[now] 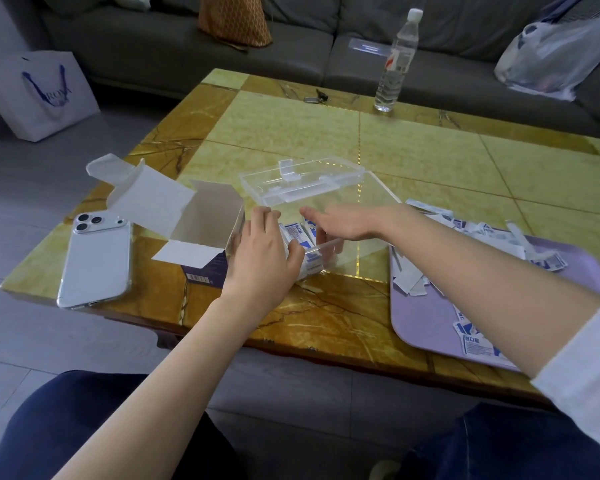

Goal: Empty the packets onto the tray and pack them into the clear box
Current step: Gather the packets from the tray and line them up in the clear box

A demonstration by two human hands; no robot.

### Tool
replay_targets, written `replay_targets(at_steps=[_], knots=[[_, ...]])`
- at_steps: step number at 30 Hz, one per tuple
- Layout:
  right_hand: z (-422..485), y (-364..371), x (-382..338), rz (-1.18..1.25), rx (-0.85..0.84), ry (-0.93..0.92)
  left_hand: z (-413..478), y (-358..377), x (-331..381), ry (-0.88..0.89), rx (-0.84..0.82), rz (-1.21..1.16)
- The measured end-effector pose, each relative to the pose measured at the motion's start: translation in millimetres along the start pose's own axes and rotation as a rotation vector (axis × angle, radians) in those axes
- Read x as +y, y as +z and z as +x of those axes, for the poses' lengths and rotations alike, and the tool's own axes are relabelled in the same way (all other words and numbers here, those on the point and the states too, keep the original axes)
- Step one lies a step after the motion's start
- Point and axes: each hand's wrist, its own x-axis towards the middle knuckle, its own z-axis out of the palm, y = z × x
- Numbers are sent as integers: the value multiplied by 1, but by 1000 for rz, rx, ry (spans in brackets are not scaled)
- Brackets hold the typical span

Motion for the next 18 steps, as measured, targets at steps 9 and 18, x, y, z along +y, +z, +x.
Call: replay_targets(at_steps=[9,18], knots=[[12,1,5,35,312,151,-1,-1,3,-4,-14,-21],[26,-1,-2,-5,188,145,0,-2,2,1,-10,-19]])
